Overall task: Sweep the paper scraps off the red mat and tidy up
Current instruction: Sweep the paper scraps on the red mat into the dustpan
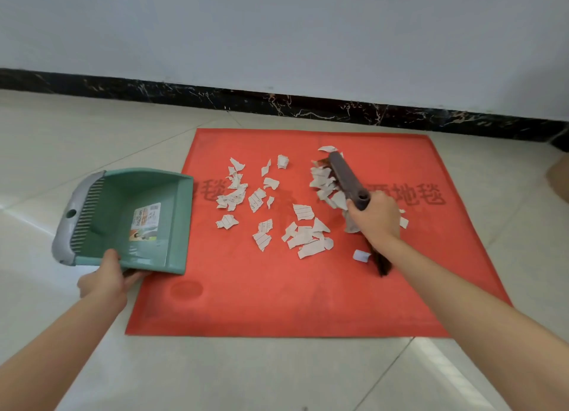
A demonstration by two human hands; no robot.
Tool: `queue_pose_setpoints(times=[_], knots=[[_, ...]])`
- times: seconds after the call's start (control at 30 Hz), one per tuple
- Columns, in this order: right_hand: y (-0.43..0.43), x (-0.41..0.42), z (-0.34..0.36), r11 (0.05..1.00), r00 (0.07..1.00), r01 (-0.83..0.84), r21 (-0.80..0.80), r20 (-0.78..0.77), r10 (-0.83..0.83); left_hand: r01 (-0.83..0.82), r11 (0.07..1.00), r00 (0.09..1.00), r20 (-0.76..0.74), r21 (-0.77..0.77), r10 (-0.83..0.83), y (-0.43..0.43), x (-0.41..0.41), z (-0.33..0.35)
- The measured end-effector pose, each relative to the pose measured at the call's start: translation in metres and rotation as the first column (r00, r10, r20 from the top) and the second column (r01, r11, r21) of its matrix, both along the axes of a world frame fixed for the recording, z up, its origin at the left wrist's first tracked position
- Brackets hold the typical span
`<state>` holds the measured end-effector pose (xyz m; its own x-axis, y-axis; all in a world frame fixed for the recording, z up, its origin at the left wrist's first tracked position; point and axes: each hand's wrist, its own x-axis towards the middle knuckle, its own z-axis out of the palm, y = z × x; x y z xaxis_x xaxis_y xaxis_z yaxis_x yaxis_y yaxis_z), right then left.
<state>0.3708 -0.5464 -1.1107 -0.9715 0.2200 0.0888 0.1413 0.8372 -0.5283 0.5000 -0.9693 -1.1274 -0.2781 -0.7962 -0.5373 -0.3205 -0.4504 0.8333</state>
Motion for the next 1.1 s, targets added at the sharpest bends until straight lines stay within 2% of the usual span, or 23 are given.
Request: queue_pose_setpoints(times=[0.1, 0.2, 0.33, 0.5, 0.63, 0.83, 1.0, 1.1], knots=[[-0.012, 0.003, 0.011, 0.997, 0.997, -0.076, -0.003, -0.024, 0.076, 0.008, 1.0, 0.999, 0.035, -0.009, -0.008, 0.001, 0.001, -0.001], [-0.003, -0.01, 0.031, 0.998, 0.992, -0.063, 0.012, -0.107, 0.063, 0.037, 0.999, 0.999, 0.034, -0.006, -0.037, -0.002, 0.001, -0.003], [0.052, -0.039, 0.053, 0.993, 0.979, 0.059, 0.106, -0.203, -0.036, 0.105, 0.994, 0.994, 0.017, 0.022, -0.105, -0.007, 0.006, -0.009], [0.141, -0.01, 0.033, 0.942, 0.964, 0.265, 0.204, -0.082, -0.253, 0.236, 0.97, 0.971, -0.044, 0.059, -0.234, -0.012, 0.016, -0.023], [0.155, 0.029, 0.014, 0.915, 0.927, 0.374, 0.151, -0.101, -0.362, 0.288, 0.957, 0.955, -0.074, 0.03, -0.286, -0.013, 0.017, -0.028], [0.114, 0.044, -0.006, 0.976, 0.984, 0.18, 0.126, -0.005, -0.18, 0.284, 0.958, 0.955, -0.097, 0.046, -0.279, -0.012, 0.018, -0.032], [0.082, 0.051, 0.0, 0.991, 0.991, 0.13, -0.018, -0.02, -0.131, 0.214, 0.976, 0.969, -0.134, 0.034, -0.207, -0.012, 0.016, -0.033], [0.076, 0.05, 0.004, 0.995, 0.994, 0.092, -0.022, -0.061, -0.093, 0.21, 0.977, 0.967, -0.154, 0.022, -0.204, -0.014, 0.014, -0.035]])
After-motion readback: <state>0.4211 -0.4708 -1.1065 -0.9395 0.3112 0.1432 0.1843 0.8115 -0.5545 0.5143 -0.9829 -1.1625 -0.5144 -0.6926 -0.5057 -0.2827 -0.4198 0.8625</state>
